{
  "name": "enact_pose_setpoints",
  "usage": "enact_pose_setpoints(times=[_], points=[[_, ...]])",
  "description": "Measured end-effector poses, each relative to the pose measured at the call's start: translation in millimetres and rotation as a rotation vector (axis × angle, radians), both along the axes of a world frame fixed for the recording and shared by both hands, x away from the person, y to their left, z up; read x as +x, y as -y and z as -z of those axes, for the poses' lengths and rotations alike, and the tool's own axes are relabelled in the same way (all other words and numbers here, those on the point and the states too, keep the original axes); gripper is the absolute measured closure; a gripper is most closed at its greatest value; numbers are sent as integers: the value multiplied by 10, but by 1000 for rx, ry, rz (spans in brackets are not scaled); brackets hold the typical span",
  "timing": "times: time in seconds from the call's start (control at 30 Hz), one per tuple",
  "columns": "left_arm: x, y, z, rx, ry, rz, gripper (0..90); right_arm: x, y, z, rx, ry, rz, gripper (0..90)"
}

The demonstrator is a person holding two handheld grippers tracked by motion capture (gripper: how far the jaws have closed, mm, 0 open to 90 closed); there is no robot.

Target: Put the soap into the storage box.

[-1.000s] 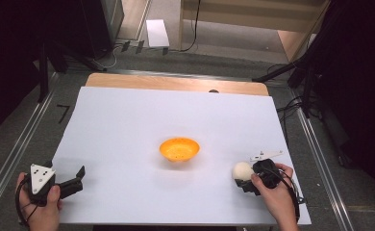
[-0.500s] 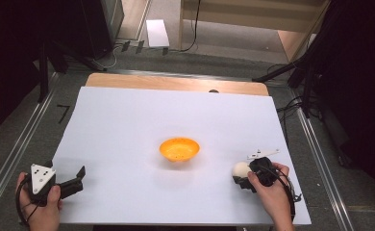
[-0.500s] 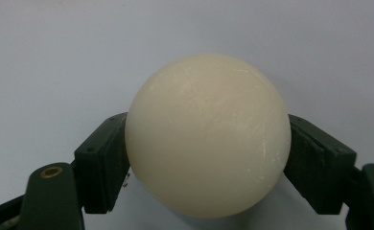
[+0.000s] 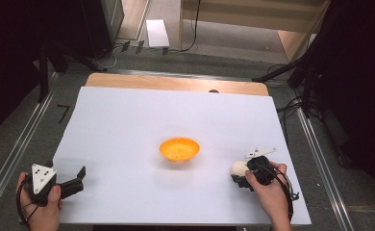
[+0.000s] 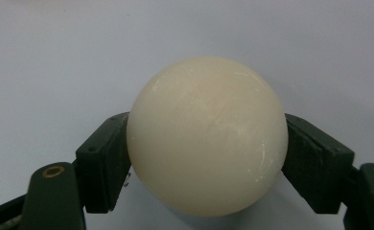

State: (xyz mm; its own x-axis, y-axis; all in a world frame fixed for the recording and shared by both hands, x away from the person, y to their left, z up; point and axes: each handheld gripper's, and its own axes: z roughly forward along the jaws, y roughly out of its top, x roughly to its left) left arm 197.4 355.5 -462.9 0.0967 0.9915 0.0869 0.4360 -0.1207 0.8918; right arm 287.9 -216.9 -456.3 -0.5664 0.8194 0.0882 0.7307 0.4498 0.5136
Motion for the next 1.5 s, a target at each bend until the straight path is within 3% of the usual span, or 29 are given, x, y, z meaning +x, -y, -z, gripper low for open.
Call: enact_pose_setpoints(times=[0.57, 1.5], points=[[1, 1, 0, 3, 0, 2, 0, 43, -103, -108, 29, 9, -29, 245], [-1, -2, 0, -1, 0, 2, 0, 156, -323, -329, 11, 27, -79, 245]])
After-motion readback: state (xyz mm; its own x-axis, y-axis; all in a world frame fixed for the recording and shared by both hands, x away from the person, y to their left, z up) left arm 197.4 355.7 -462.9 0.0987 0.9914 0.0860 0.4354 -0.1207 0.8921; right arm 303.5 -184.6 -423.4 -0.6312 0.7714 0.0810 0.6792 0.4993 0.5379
